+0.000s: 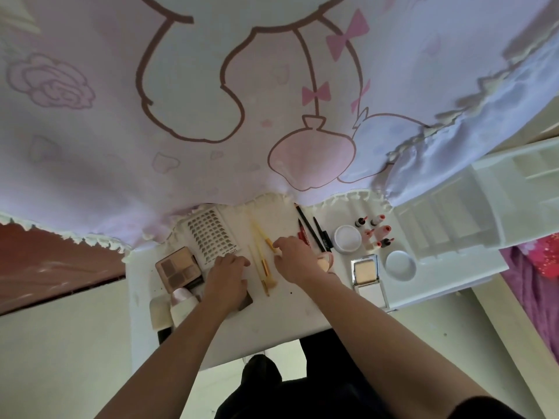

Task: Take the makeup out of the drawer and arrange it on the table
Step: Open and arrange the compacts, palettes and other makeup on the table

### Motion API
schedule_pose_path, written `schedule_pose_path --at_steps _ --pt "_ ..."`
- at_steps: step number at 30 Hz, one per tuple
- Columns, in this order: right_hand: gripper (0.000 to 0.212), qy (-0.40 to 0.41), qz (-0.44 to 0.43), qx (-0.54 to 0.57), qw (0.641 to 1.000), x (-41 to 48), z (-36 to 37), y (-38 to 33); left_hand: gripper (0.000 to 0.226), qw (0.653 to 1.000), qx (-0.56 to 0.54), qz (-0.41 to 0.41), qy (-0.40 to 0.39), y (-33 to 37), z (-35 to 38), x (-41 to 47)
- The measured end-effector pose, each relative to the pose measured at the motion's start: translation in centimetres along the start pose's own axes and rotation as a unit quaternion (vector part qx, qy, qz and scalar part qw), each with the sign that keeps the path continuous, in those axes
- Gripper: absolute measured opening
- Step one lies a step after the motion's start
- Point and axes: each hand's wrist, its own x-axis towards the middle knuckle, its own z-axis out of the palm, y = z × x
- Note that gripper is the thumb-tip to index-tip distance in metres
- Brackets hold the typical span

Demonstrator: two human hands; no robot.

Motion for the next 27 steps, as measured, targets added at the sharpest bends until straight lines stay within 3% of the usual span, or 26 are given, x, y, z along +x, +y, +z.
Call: schedule_pose_path --at_steps 5,10,16,20,27 --pt "0.043 0.03 0.003 -0.023 0.999 2.1 0.1 -1.2 0.045 1.0 -0.02 -0.012 0.011 -0.5 0.0 0.7" --pt "0.037 0.012 -0.006 -0.018 1.0 3.6 0.2 -1.1 0.037 0.999 -0.021 -0.005 0.039 -1.2 0.1 0.9" --pt "0.04 -0.005 -0.018 -0.007 1.0 3.9 -1.4 -0.5 0.032 0.994 0.078 0.059 0.051 -0.8 -0.5 2.0" --pt "0.041 0.013 -0.006 0.019 1.0 2.6 -2.9 0.2 0.046 0.949 0.238 0.205 0.011 0.9 -0.8 3.4" --pt "0.024 0.086 0.054 0.125 0.987 -0.5 -6.4 1.5 0.021 0.851 0.391 0.349 -0.035 2.6 -1.5 5.8"
